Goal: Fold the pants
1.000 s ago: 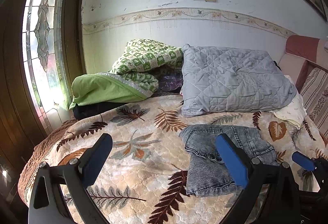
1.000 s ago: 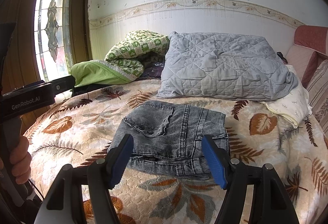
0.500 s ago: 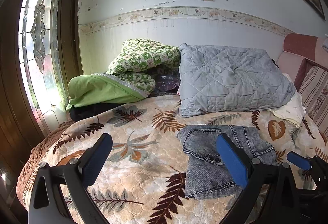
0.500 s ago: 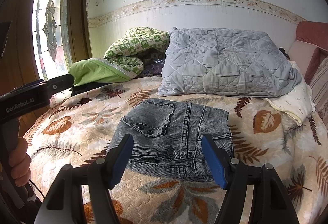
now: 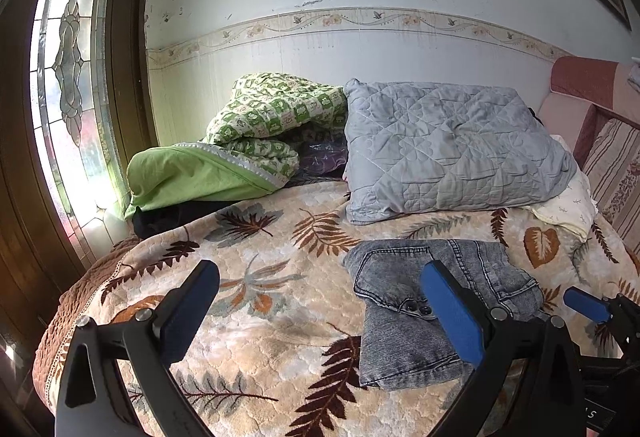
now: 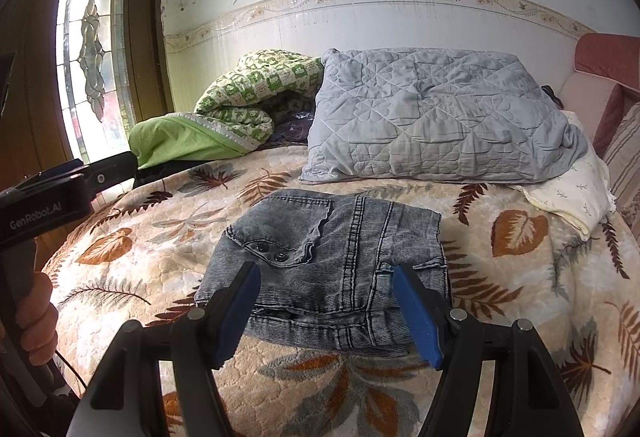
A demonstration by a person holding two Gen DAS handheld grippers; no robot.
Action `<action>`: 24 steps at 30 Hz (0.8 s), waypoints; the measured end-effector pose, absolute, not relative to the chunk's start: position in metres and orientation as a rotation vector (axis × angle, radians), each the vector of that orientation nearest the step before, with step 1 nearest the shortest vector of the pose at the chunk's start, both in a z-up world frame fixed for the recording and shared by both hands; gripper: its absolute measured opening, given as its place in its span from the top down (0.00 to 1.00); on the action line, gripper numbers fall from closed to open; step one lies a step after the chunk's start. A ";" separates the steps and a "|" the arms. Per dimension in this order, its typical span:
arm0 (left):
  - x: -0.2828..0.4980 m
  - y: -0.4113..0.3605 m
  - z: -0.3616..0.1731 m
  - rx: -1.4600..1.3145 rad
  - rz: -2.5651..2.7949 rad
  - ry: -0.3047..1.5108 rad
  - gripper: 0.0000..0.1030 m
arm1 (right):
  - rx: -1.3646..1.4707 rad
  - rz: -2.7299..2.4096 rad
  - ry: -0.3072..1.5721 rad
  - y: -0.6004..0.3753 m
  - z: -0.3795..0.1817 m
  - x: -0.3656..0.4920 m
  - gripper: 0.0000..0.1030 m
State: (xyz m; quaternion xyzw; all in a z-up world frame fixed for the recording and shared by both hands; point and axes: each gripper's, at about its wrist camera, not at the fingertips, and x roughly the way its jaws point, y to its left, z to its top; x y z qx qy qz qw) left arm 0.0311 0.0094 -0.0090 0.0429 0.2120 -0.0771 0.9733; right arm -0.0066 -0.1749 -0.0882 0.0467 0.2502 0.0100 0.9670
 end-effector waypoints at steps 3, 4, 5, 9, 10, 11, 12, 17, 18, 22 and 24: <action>0.029 0.008 -0.009 0.093 -0.160 0.425 0.02 | 0.094 0.020 0.505 -0.175 -0.088 -0.007 0.30; 0.028 0.007 -0.008 0.095 -0.162 0.424 0.02 | 0.094 0.019 0.504 -0.175 -0.088 -0.007 0.30; 0.027 0.007 -0.008 0.097 -0.161 0.421 0.02 | 0.095 0.019 0.504 -0.175 -0.088 -0.008 0.30; 0.025 0.007 -0.006 0.094 -0.171 0.415 0.02 | 0.097 0.017 0.500 -0.175 -0.087 -0.010 0.30; 0.025 0.007 -0.006 0.093 -0.173 0.414 0.02 | 0.097 0.016 0.500 -0.175 -0.087 -0.011 0.30; 0.025 0.006 -0.006 0.093 -0.175 0.413 0.02 | 0.097 0.015 0.500 -0.175 -0.087 -0.011 0.30; 0.024 0.006 -0.005 0.093 -0.175 0.413 0.02 | 0.096 0.015 0.500 -0.175 -0.086 -0.011 0.30; 0.024 0.005 -0.005 0.094 -0.179 0.412 0.02 | 0.101 0.014 0.498 -0.177 -0.086 -0.012 0.30; 0.024 0.005 -0.005 0.095 -0.180 0.413 0.02 | 0.103 0.014 0.498 -0.178 -0.086 -0.012 0.30; 0.021 0.006 -0.004 0.100 -0.183 0.411 0.02 | 0.101 0.017 0.501 -0.176 -0.086 -0.011 0.30; 0.019 0.006 -0.004 0.108 -0.185 0.406 0.02 | 0.097 0.020 0.501 -0.174 -0.086 -0.011 0.30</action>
